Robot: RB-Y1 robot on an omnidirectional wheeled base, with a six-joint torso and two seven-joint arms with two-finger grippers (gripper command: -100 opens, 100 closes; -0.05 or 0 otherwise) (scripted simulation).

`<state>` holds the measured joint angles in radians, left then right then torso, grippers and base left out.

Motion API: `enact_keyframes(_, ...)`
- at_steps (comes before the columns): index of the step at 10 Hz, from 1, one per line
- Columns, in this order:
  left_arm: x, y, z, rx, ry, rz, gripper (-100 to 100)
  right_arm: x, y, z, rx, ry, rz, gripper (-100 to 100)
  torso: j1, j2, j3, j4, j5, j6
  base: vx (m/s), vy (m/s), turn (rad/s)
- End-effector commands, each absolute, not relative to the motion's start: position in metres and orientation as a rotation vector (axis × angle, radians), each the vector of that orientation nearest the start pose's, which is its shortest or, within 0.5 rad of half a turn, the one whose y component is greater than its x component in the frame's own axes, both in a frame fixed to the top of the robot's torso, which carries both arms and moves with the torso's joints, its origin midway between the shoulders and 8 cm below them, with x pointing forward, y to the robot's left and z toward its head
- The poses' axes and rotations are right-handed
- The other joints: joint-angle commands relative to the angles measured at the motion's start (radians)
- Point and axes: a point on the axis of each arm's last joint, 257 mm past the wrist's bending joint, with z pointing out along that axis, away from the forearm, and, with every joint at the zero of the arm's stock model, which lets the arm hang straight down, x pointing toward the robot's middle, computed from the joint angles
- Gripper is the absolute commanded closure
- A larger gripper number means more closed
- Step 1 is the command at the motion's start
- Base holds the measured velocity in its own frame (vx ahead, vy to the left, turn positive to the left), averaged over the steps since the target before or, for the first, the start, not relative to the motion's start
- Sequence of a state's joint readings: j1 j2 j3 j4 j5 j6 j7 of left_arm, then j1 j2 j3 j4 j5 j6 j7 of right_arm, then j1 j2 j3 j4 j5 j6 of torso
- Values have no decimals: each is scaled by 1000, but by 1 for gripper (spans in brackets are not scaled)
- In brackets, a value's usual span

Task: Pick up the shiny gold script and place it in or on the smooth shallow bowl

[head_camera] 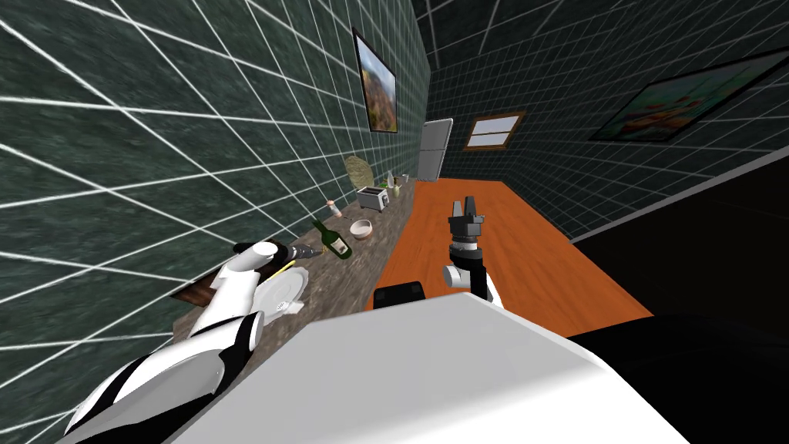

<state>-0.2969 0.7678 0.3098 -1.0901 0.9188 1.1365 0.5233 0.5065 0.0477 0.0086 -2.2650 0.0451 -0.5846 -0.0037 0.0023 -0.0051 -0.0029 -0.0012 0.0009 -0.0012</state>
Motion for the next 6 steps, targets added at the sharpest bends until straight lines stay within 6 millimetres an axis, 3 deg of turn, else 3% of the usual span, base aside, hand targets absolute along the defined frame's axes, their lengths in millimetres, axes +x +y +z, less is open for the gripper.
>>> enact_keyframes(1,465,520,-311,-2849,786,-873,-100,332,-274,32,613,554,1296,0,0,0,0,0,0,0,61,48,-218)
enact_keyframes(3,452,510,-319,-2931,799,-840,-100,332,-274,31,613,554,1296,0,0,-1,-1,0,0,0,68,52,-207)
enact_keyframes(6,447,508,-321,-2966,803,-828,-100,332,-274,31,613,554,1296,0,0,-1,-1,0,0,0,46,34,-98)
